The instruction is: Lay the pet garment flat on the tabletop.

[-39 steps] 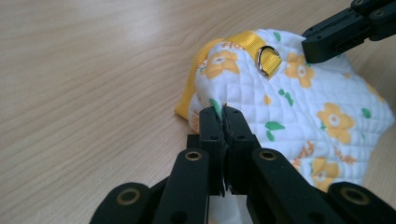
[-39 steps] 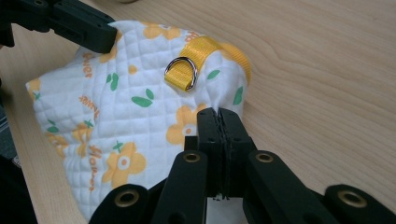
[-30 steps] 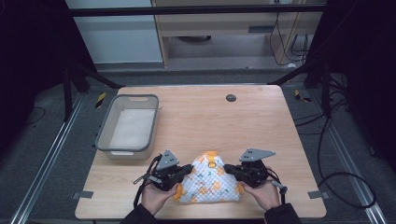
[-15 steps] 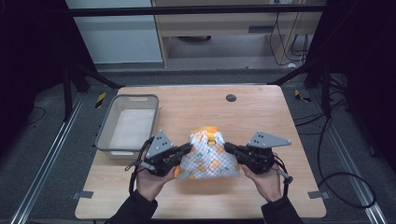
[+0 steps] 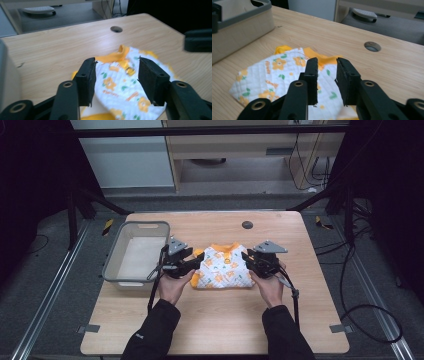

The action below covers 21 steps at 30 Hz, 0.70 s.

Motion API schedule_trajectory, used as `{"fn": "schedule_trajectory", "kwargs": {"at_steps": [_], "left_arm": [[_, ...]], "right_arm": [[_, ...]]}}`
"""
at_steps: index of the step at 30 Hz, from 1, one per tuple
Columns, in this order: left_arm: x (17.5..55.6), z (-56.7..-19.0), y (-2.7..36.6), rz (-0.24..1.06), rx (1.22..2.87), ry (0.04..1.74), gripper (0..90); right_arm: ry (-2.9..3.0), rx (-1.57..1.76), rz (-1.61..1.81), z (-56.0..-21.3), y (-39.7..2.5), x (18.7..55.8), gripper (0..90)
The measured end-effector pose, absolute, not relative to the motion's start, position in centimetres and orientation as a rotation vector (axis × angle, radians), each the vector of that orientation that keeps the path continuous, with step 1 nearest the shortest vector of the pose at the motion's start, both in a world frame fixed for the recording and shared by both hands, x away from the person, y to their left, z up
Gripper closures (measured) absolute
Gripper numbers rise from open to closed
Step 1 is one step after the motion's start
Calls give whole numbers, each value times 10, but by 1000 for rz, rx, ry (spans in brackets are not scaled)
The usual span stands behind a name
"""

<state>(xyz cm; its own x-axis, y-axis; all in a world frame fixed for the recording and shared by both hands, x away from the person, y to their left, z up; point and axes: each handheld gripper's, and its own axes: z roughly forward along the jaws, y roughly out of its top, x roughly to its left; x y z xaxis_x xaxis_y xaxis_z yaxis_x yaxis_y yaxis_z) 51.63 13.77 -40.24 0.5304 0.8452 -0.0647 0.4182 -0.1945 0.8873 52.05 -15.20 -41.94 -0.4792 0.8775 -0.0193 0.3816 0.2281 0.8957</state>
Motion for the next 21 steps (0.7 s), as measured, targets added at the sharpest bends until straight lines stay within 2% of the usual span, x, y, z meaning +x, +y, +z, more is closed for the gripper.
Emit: {"fn": "schedule_trajectory", "kwargs": {"at_steps": [6, 7, 13, 17, 21], "left_arm": [[498, -413, 157, 544, 1856, 1009, 349], [495, -416, 159, 542, 1876, 1008, 342], [479, -438, 164, 534, 1962, 971, 322], [478, -450, 162, 550, 1996, 972, 319], [484, -466, 157, 509, 2033, 990, 307]], "right_arm": [[1996, 1139, 1238, -423, -182, 503, 612], [2024, 1127, 1231, -426, -188, 498, 577], [2100, 1126, 1244, -444, -196, 481, 512], [2141, 1120, 1227, -452, -195, 477, 501], [2196, 1138, 1182, -470, -188, 480, 500]]}}
